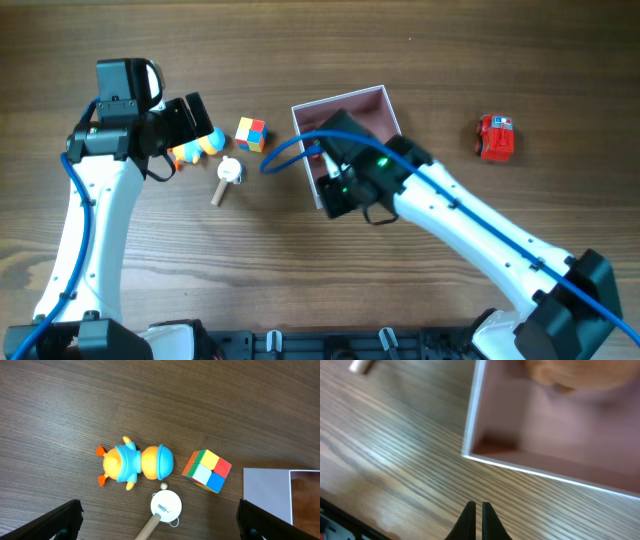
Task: Pack container
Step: 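Withdraw the right gripper and move it to the red fire truck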
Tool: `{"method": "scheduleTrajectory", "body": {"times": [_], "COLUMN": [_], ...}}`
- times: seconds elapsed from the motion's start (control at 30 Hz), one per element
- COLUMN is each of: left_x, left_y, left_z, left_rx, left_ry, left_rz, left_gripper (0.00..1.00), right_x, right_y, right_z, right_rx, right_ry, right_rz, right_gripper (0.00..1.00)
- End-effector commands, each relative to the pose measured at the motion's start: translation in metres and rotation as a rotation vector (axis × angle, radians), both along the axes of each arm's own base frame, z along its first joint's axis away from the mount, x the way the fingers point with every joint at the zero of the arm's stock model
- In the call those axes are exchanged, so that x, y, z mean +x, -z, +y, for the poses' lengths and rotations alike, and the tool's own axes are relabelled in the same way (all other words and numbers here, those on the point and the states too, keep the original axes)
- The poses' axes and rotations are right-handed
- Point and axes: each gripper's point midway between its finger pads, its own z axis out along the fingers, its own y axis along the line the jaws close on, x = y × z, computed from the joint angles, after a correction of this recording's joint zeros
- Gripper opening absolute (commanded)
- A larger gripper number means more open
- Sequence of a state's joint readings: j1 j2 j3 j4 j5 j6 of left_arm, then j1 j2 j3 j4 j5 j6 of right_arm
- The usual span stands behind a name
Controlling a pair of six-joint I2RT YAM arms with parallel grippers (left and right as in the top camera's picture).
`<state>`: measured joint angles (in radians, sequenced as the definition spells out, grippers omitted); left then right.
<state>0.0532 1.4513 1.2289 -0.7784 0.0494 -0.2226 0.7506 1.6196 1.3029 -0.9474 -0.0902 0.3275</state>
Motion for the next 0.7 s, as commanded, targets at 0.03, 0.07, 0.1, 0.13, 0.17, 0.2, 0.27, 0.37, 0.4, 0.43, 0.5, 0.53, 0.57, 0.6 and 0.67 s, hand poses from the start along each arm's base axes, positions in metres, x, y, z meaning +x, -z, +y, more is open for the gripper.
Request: {"method": "scheduleTrajectory", "body": {"times": [0.03,0.07,0.1,0.13,0.17,0.2,0.27,0.37,0.4,0.43,0.5,0.53,0.57,0.6,0.67], "left_x": [0.005,0.005,0.005,0.005,0.005,0.005,0.005,0.005,0.005,0.005,0.005,0.005,0.005,0.005,0.005], "left_y": [-0.009,-0.009,-0.009,-0.009,-0.009,-0.009,-0.009,-0.009,-0.009,-0.009,-0.009,-0.009,-0.009,-0.009,-0.009], "left_z": [0.000,0.000,0.000,0.000,0.000,0.000,0.000,0.000,0.000,0.000,0.000,0.000,0.000,0.000,0.000], "left_rx": [0.016,0.016,0.016,0.016,0.016,0.016,0.016,0.016,0.016,0.016,0.016,0.016,0.016,0.016,0.016], "left_ry": [0.010,0.010,0.010,0.010,0.010,0.010,0.010,0.010,0.010,0.010,0.010,0.010,0.010,0.010,0.010], "left_rz": [-0.025,-0.025,-0.025,-0.025,-0.025,-0.025,-0.025,-0.025,-0.025,-0.025,-0.025,-0.025,-0.025,-0.025,-0.025], "left_gripper": [1.00,1.00,1.00,1.00,1.00,1.00,1.00,1.00,1.00,1.00,1.00,1.00,1.00,1.00,1.00], "right_x": [-0.011,-0.012,-0.013,-0.013,-0.012,-0.011,-0.008,0.002,0.006,0.010,0.016,0.018,0.021,0.024,0.029], "right_y": [0.029,0.033,0.039,0.044,0.048,0.052,0.055,0.054,0.053,0.052,0.051,0.051,0.051,0.051,0.052], "right_z": [0.006,0.006,0.004,0.003,0.002,0.002,0.005,0.015,0.019,0.022,0.028,0.030,0.030,0.029,0.027], "right_rx": [0.004,0.005,0.002,-0.001,-0.001,0.002,0.017,0.064,0.082,0.099,0.130,0.140,0.142,0.136,0.123], "right_ry": [-0.012,-0.012,-0.010,-0.007,-0.004,-0.003,-0.012,-0.023,-0.028,-0.031,-0.030,-0.025,-0.015,0.004,0.014], "right_rz": [0.021,0.021,0.023,0.020,0.011,0.003,-0.015,-0.071,-0.091,-0.112,-0.143,-0.156,-0.168,-0.177,-0.201], "right_gripper": [0.04,0.04,0.04,0.04,0.04,0.04,0.04,0.04,0.04,0.04,0.04,0.04,0.04,0.04,0.04]}}
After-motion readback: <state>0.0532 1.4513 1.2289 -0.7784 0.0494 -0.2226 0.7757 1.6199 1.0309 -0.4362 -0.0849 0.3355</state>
